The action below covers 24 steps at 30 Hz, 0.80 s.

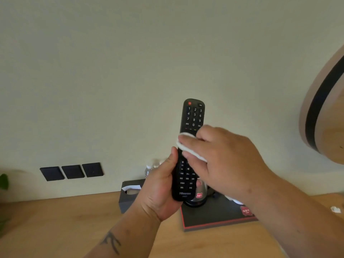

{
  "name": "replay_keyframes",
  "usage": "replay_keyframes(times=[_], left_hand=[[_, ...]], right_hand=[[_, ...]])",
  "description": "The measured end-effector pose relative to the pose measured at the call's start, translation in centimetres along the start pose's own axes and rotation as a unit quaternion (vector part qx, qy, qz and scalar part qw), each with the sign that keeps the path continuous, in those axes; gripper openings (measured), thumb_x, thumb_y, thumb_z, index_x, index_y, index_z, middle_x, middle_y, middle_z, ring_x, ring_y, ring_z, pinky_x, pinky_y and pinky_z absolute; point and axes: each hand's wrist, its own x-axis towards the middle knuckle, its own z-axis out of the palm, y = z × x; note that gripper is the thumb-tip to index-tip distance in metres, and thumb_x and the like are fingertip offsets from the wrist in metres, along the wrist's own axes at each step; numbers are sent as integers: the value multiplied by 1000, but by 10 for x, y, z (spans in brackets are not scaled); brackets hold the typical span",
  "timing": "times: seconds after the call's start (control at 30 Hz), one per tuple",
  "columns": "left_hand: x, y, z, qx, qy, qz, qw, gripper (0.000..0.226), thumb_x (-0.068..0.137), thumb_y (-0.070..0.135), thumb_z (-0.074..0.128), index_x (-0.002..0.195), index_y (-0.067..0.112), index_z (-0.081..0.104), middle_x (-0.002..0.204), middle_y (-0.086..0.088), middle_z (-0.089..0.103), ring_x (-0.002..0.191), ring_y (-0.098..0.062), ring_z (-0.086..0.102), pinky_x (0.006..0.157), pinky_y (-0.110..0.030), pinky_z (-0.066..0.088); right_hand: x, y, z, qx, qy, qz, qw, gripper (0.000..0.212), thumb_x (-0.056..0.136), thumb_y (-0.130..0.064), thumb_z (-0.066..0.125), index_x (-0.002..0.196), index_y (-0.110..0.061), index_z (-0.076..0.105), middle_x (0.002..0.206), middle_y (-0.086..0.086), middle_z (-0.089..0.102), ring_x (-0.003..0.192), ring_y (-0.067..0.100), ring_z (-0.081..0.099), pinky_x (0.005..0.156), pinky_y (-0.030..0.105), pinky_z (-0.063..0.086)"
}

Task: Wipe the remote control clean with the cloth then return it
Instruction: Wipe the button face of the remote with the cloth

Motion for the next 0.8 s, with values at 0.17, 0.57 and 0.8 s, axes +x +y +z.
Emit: replay_keyframes(times=[0.17, 0.57, 0.8], left_hand=[[-3, 4, 2, -7, 0, 3, 1000, 49, 100, 50, 44, 117, 15, 74, 107, -11, 72, 99, -24, 69, 83, -34, 57], [-12, 6, 5, -11, -29, 34, 999, 54, 105, 48, 32, 111, 17, 75, 92, -8, 67, 80, -17, 61, 62, -30, 50], [-16, 3, 1, -22, -23, 40, 999, 56, 101, 50, 34, 114, 15, 76, 97, -11, 70, 77, -17, 63, 59, -30, 51]], right_hand=[[1, -7, 2, 6, -6, -5, 1000, 33, 92, -39, 53, 121, -30, 65, 82, -5, 53, 69, 21, 55, 47, 29, 42], [0, 4, 3, 24, 49, 16, 998, 32, 92, -38, 54, 121, -31, 66, 81, -4, 57, 66, 19, 55, 46, 27, 41], [-19, 17, 1, -9, 6, 7, 1000, 36, 93, -40, 52, 126, -32, 63, 81, -7, 55, 66, 17, 54, 45, 25, 39]])
